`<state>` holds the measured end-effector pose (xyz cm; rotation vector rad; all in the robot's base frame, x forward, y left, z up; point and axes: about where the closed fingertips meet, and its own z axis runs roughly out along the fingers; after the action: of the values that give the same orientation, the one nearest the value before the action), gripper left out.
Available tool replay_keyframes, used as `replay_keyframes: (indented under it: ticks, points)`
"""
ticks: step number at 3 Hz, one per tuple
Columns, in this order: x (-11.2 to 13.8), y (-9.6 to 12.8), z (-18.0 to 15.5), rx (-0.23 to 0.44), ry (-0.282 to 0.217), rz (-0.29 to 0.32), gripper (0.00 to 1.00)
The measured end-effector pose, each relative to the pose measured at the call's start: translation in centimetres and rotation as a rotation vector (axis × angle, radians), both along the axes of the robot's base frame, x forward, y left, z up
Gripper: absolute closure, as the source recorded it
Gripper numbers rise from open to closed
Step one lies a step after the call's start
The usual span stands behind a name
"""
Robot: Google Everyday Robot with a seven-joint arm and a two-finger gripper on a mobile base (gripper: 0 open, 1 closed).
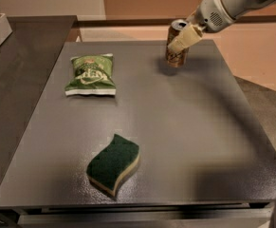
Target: Move orange can near green jalapeno chip bag
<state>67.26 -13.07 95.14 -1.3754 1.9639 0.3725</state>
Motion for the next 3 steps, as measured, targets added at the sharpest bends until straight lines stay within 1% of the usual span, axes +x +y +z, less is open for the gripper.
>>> replay_keyframes:
  ticks: [1, 2, 3]
  points:
    - [-0.3, 2.8, 0.7, -0.008, -0.015, 0.087, 1.00]
    - [-1.3, 7.2, 0.3, -0.021, -0.019, 0.214, 1.00]
    - [-2.1, 11.3, -0.9, -0.031, -0.006, 0.326, 1.00]
